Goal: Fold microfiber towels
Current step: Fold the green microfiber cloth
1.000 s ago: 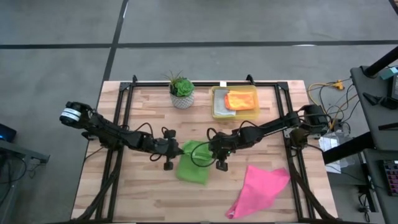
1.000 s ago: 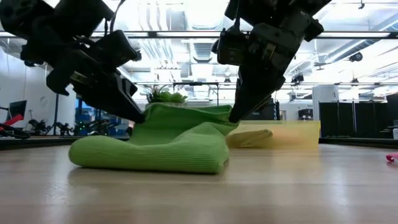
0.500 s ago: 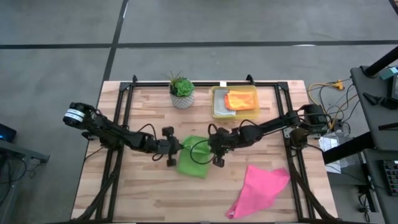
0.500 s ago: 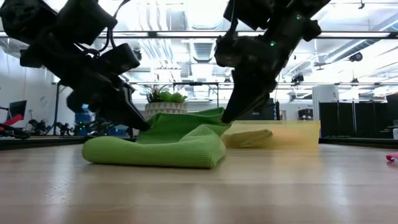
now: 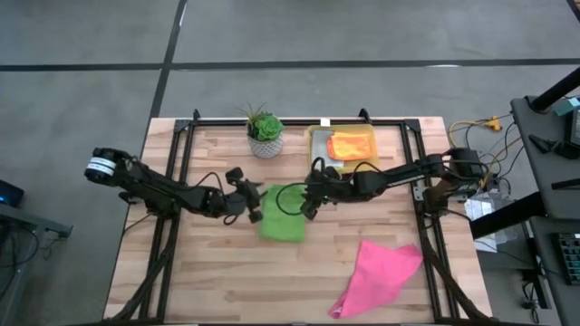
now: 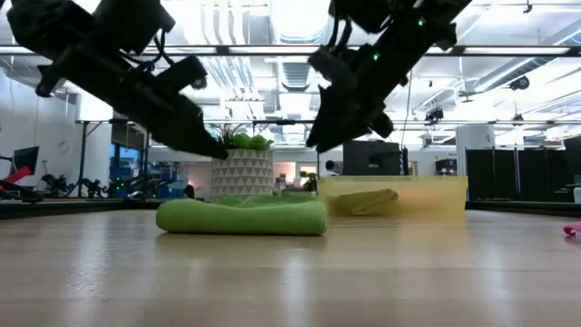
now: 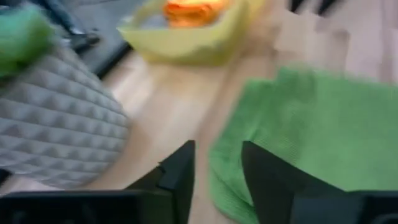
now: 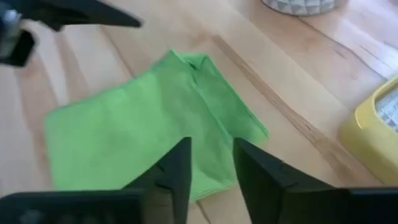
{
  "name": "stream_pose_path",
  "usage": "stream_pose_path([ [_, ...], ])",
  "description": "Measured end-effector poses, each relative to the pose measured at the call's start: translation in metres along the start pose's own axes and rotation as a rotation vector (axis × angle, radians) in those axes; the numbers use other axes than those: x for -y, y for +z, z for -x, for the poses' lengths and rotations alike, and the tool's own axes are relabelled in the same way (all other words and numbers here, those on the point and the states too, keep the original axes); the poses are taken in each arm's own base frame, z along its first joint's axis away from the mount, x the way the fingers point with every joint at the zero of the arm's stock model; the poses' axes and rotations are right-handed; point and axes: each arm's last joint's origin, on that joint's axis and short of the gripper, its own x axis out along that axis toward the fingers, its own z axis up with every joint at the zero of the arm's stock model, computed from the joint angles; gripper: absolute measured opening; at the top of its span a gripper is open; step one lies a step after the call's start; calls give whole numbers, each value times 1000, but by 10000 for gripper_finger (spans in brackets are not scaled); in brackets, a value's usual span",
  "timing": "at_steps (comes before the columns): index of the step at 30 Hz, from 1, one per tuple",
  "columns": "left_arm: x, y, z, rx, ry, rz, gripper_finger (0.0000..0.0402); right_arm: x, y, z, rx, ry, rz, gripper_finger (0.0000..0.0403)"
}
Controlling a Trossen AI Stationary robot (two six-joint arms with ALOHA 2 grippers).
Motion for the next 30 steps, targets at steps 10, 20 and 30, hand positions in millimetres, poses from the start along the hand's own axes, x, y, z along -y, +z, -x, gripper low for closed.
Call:
stream_pose_path([
  [10, -5, 19, 11, 57, -181, 47, 170, -16, -10, 7, -48, 115, 8, 178],
  [20, 7, 6, 1, -32, -437, -52, 11, -34, -30, -13, -118, 199, 70, 138],
  [30, 29, 8, 18, 11, -727, -213, 16, -58, -47, -2, -119, 307, 334, 161],
])
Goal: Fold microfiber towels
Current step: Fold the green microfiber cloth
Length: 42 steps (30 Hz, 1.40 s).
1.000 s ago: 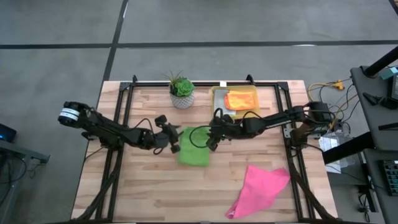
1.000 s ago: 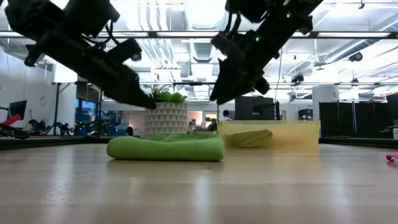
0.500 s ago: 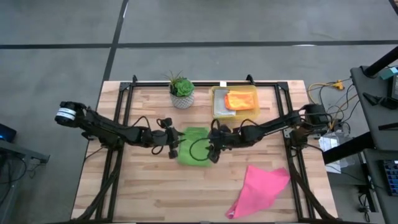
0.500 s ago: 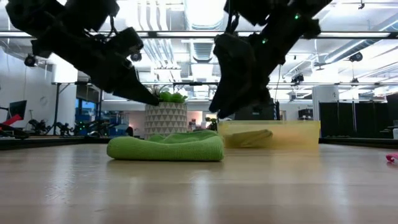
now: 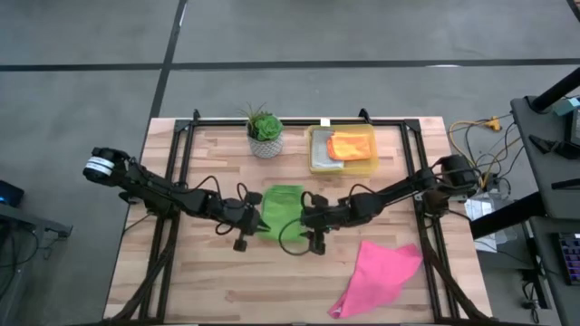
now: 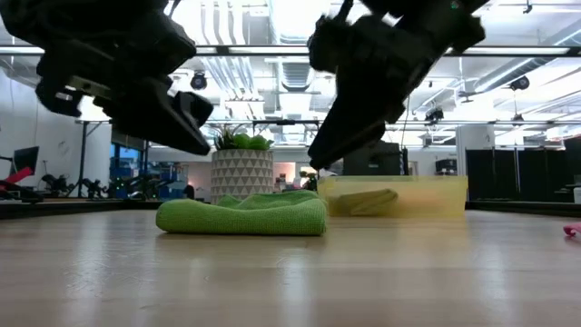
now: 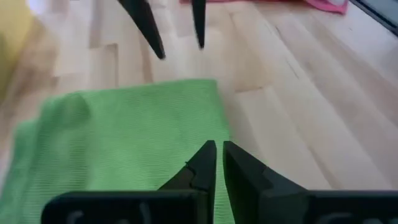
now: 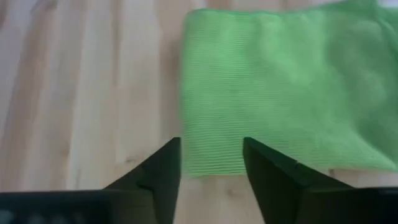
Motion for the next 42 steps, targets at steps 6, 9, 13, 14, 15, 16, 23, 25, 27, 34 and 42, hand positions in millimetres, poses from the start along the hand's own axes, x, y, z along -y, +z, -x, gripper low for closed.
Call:
stream_pose_path([
  [6, 4, -1, 0, -9, -61, 44, 62, -15, -3, 2, 29, -1, 95, 238],
  [9, 7, -3, 0, -29, -73, 62, 110, -18, -3, -1, 47, 3, 144, 264],
  [13, 9, -7, -5, -53, -78, 60, 178, -20, -5, -12, 72, 12, 174, 274],
  [14, 9, -8, -7, -65, -80, 59, 193, -20, -7, -16, 68, 13, 177, 273],
  [15, 10, -8, -11, -74, -81, 58, 207, -19, -9, -21, 59, 11, 183, 271],
  [16, 11, -8, -15, -75, -83, 57, 218, -20, -13, -25, 42, 7, 194, 269],
  [23, 15, -26, -46, -287, -10, 184, 238, -19, -26, -49, -102, -81, 225, 235],
  [25, 15, -30, -50, -349, 19, 233, 224, -20, -24, -53, -115, -91, 215, 211],
  [27, 16, -39, -53, -438, 49, 272, 200, -22, -22, -55, -130, -94, 219, 178],
  [34, 23, -29, -49, -426, 35, 274, 40, -31, -16, -54, -154, -89, 228, 23],
  [42, 28, 11, -18, -266, -169, 236, 5, -59, 1, -23, -153, 140, 239, 10],
])
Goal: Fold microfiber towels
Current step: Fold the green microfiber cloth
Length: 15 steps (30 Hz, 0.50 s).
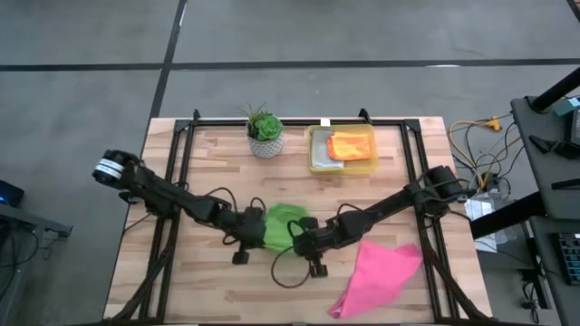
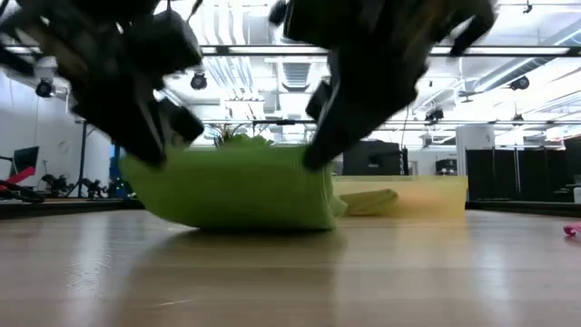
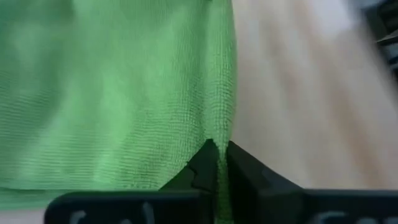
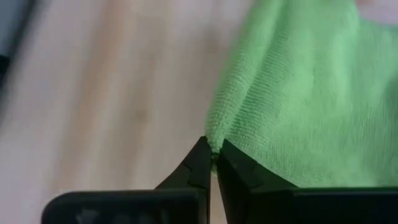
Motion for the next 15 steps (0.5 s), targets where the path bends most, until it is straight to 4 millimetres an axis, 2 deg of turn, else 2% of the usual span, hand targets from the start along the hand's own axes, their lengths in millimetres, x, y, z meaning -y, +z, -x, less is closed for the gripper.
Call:
stream_pose_path([
  [6, 12, 16, 29, 120, -210, -35, 2, -19, 14, 24, 67, 107, 28, 10],
  [10, 12, 18, 37, 160, -159, -35, 1, -20, 16, 25, 67, 110, -21, 9],
  [15, 7, 13, 36, 169, -58, -24, 1, -5, 15, 24, 50, 78, -142, 9],
])
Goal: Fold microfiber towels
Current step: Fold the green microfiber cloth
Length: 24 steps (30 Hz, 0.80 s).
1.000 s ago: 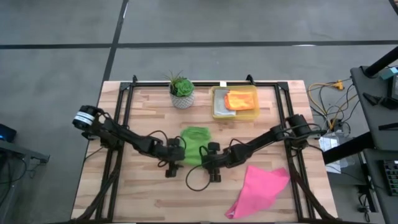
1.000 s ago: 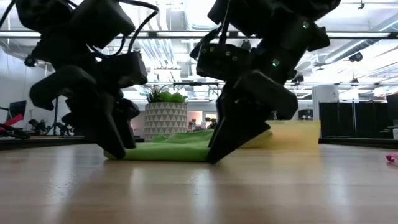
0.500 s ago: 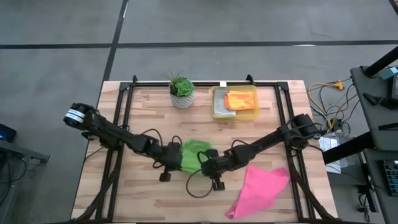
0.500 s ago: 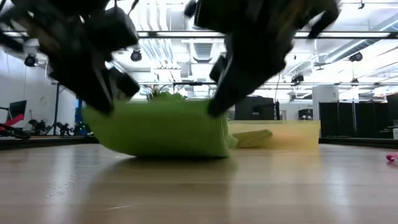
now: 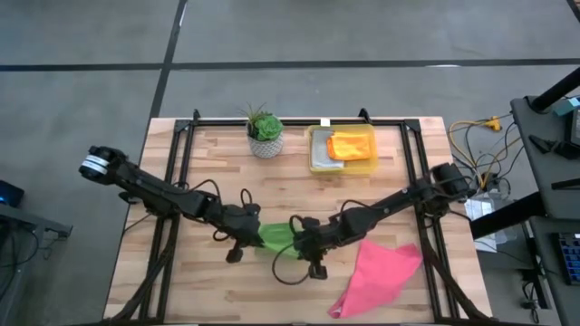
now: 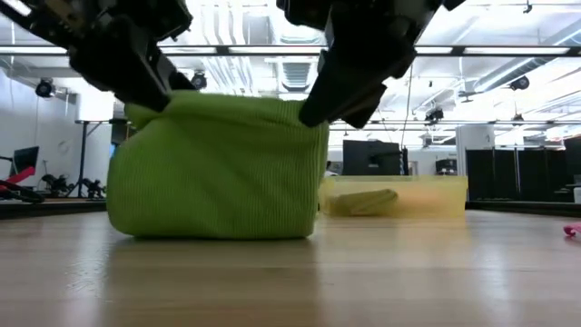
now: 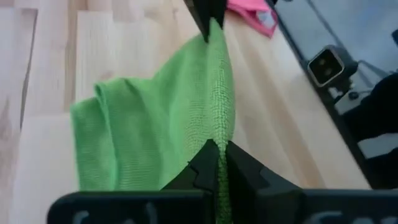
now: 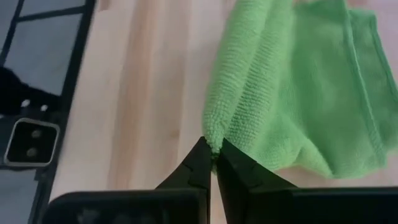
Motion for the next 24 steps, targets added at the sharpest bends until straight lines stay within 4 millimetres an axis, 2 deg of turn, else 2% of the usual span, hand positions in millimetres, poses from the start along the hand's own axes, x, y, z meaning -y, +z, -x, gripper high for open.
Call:
stream_pose_path([
  [10, -6, -17, -10, -102, 48, 10, 0, 27, 7, 1, 13, -46, -122, 12],
  [24, -15, -27, -16, -154, 266, -1, 0, 61, 16, 5, 48, -108, -241, 13],
])
